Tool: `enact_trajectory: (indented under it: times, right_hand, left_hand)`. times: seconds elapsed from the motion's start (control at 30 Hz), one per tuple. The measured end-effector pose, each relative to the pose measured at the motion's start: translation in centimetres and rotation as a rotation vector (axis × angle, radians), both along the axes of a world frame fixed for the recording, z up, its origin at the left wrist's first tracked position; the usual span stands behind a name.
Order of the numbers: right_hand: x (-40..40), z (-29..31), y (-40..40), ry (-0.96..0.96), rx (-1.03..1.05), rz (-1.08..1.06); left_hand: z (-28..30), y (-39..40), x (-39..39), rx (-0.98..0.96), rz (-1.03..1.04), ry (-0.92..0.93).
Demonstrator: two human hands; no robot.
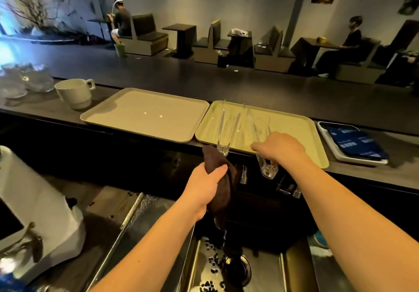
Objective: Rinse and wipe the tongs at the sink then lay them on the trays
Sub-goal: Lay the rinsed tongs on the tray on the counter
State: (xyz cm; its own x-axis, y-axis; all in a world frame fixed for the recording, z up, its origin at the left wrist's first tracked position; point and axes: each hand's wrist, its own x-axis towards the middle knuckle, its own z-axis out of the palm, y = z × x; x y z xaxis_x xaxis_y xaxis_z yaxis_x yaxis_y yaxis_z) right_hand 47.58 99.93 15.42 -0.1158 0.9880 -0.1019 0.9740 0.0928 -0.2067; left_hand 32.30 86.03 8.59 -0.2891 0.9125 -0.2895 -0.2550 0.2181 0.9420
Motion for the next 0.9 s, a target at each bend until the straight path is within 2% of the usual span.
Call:
enact_trajectory:
  times: [0.1, 0.27, 0.37, 0.47, 0.53, 0.73, 0.9]
  right_hand:
    - [-1.1, -0.6, 1.5, -0.068, 0.054, -0.029]
    - [-2.4, -0.8, 2.3, -0.056, 0.096, -0.073]
    - [-2.4, -0.2, 1.5, -0.11, 0.223, -0.107]
    - [-2.7, 0.2, -0.3, -0.101, 0.361, -0.026]
    - [-3.4, 0.4, -2.3, 0.014, 0.369, 0.075]
    - [-8.5, -0.6, -10.8, 0.504, 0.098, 0.233]
    - [-14.7, -3.5, -18.0, 0.658, -0.075, 0.334]
  left_hand:
    - [-0.3, 0.3, -0.7, -0.001, 0.003, -0.002]
    - [-0.3, 0.6, -2.4, 0.007, 0.007, 0.014]
    - [0.1, 0.4, -3.4, 0.019, 0.025, 0.026]
    - [0.3, -0.6, -4.4, 0.03, 0.049, 0.01]
    - [0.4, -1.6, -5.3, 0.032, 0.065, 0.009]
    - [0.1, -7.1, -8.8, 0.036, 0.162, -0.036]
    - [-1.9, -14.6, -12.8, 0.005, 0.282, -0.135]
